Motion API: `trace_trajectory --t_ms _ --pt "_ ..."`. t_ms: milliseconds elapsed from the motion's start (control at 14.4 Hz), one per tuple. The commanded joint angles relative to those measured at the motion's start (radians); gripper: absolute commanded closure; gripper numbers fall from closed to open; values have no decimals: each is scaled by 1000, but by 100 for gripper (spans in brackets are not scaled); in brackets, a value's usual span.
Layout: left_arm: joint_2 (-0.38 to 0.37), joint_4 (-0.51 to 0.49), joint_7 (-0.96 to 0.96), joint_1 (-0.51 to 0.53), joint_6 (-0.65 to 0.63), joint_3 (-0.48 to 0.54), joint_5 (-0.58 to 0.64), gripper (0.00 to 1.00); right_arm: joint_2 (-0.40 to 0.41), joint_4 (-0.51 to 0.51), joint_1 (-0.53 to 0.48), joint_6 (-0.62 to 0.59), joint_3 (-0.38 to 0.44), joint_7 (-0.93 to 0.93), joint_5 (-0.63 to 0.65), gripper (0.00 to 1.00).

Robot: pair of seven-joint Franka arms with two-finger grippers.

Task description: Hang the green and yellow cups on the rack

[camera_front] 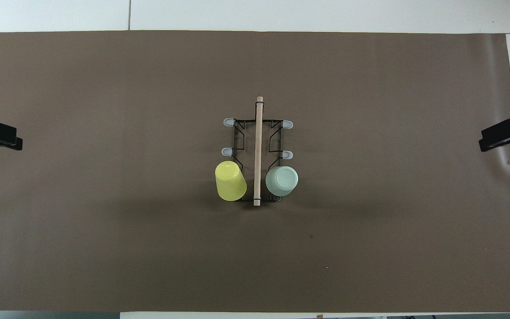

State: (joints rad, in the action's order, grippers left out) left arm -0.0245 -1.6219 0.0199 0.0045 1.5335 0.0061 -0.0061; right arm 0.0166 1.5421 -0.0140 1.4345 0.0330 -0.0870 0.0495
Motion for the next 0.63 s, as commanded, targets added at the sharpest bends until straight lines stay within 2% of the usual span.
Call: trace_trajectory --t_ms 0,557 --pt "-15 -19 5 -4 8 5 -9 0 -23 15 -14 6 -13 18 0 0" --pt "-15 -19 5 -4 8 5 -9 0 -40 13 16 -6 30 69 -39 0"
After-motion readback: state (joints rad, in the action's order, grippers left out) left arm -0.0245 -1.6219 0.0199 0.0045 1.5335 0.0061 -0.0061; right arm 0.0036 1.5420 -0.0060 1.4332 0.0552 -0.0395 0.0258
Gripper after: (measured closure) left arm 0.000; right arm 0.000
